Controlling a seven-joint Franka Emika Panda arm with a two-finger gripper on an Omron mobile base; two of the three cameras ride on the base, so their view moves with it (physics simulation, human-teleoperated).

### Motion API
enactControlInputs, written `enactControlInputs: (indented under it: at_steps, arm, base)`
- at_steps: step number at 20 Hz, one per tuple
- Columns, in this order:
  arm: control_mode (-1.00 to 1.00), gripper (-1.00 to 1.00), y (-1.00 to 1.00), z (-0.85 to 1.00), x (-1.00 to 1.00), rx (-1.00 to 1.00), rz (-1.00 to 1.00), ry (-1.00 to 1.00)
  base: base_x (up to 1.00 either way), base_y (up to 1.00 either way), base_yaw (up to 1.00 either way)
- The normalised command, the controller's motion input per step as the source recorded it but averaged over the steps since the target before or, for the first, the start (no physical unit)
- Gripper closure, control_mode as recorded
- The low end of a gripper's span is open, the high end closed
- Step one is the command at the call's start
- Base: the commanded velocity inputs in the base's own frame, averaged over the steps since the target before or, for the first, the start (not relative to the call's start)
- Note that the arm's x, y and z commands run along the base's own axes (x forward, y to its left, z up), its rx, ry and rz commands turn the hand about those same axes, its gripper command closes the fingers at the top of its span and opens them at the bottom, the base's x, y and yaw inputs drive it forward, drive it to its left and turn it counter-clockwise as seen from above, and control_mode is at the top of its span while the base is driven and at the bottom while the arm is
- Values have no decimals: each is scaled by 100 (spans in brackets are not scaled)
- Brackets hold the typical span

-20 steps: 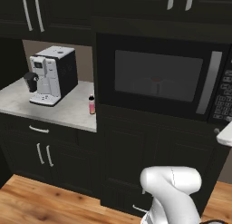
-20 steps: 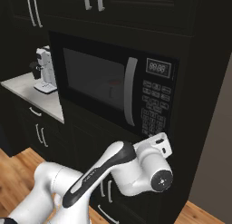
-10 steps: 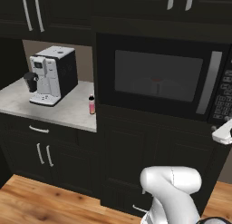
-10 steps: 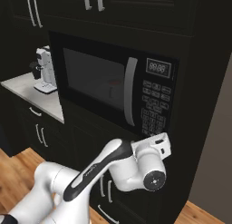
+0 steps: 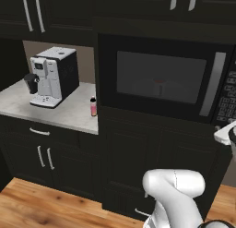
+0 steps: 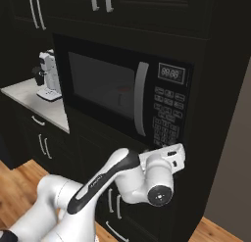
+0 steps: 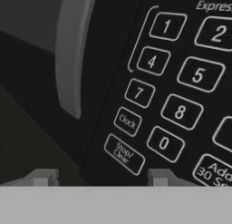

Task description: Place the microwavable item in the microwave. Then, close the microwave door and press the start button.

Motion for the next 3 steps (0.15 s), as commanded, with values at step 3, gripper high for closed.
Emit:
enactControlInputs:
  at_steps: [3]
  arm:
    - [-100,-100,-26,-35,22,7,0,0]
  base:
    - [0,0,0]
